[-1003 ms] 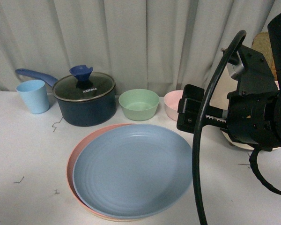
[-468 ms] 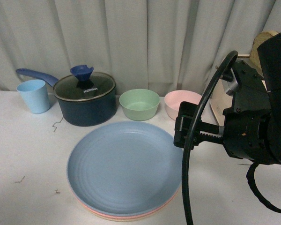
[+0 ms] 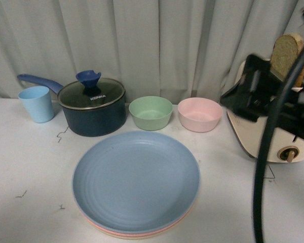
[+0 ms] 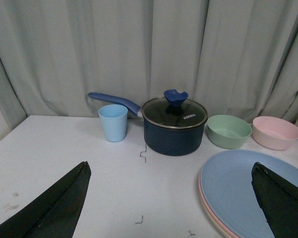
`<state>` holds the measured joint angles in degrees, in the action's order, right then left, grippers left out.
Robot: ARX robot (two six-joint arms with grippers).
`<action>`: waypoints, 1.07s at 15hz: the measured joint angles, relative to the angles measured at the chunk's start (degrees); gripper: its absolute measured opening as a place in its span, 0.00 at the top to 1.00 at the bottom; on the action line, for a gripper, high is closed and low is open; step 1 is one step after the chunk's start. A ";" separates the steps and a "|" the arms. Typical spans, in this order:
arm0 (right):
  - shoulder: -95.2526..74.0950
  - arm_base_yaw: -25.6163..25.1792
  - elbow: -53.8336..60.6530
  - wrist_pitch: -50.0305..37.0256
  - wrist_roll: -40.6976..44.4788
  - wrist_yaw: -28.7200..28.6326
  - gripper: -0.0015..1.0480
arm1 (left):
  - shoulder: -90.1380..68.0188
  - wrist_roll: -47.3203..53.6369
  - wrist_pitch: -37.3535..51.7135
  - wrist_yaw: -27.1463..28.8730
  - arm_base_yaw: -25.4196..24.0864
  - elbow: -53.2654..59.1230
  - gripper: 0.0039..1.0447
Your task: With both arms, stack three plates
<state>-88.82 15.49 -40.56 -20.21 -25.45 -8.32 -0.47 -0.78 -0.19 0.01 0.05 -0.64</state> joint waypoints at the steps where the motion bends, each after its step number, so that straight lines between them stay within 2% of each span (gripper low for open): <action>1: 2.64 -1.18 1.25 -4.15 0.68 1.22 0.08 | 0.00 0.00 -0.02 0.00 0.00 0.00 0.06; 2: 4.79 -1.97 6.86 -19.21 7.93 11.72 0.20 | 0.00 0.00 0.02 -0.09 0.00 0.00 0.06; 3: 9.97 -4.00 13.27 -24.98 14.80 16.59 0.32 | 0.00 0.00 0.00 0.07 0.00 0.00 0.06; 4: 17.68 -7.37 16.48 -21.99 19.82 16.79 0.44 | 0.00 0.00 -0.04 0.07 -0.04 0.00 0.06; 6: 32.13 -10.88 20.37 -15.28 23.61 13.53 0.67 | 0.00 0.00 -0.04 -0.04 -0.04 0.00 0.06; 7: 37.09 -11.45 23.56 -15.45 24.13 12.68 0.81 | 0.00 0.00 -0.02 0.00 -0.04 0.00 0.06; 8: 39.01 -13.53 25.79 -15.37 24.76 9.18 0.93 | 0.00 0.00 -0.02 0.00 -0.04 0.00 0.06; 9: 40.46 -15.58 27.95 -15.06 25.03 8.70 0.98 | 0.00 0.00 -0.02 0.07 -0.04 0.00 0.06; 16: 54.88 -15.74 36.20 -9.20 25.11 8.48 0.98 | 0.00 0.00 -0.02 0.00 -0.04 0.00 0.06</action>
<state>-33.93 -0.25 -4.36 -29.41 -0.34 0.16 -0.47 -0.78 -0.21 0.01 0.01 -0.64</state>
